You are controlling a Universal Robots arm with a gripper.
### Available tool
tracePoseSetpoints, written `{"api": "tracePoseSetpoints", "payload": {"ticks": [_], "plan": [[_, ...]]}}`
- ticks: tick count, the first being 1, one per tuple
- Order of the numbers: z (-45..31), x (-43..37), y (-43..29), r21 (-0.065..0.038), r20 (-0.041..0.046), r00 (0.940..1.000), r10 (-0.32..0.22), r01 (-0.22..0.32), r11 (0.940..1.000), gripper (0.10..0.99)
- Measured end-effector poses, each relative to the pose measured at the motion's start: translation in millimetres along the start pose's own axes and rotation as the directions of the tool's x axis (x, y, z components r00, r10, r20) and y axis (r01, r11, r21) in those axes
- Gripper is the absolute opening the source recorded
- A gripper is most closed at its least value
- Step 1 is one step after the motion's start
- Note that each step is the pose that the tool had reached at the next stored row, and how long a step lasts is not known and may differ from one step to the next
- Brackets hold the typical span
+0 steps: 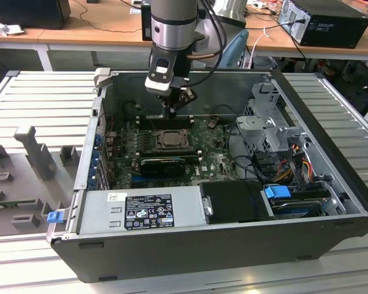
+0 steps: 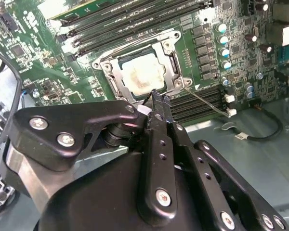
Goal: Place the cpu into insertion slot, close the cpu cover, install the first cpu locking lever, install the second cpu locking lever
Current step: 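Install the first cpu locking lever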
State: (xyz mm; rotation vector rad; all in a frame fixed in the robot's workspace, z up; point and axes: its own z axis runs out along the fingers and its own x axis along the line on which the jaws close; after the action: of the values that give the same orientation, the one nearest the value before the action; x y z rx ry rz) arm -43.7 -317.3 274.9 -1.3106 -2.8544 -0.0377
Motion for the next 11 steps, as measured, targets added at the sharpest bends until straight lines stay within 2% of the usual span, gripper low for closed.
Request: {"api": "tracePoseSetpoints", "payload": {"ticks": [6,11], "plan": [[0.0,0.0,0.0,0.001,-0.0016,0.9975,-0.070,0.070,0.9975,0.106],[0.0,0.0,0.0,0.001,-0.0029,0.9912,-0.132,0.132,0.9912,0.106]]}}
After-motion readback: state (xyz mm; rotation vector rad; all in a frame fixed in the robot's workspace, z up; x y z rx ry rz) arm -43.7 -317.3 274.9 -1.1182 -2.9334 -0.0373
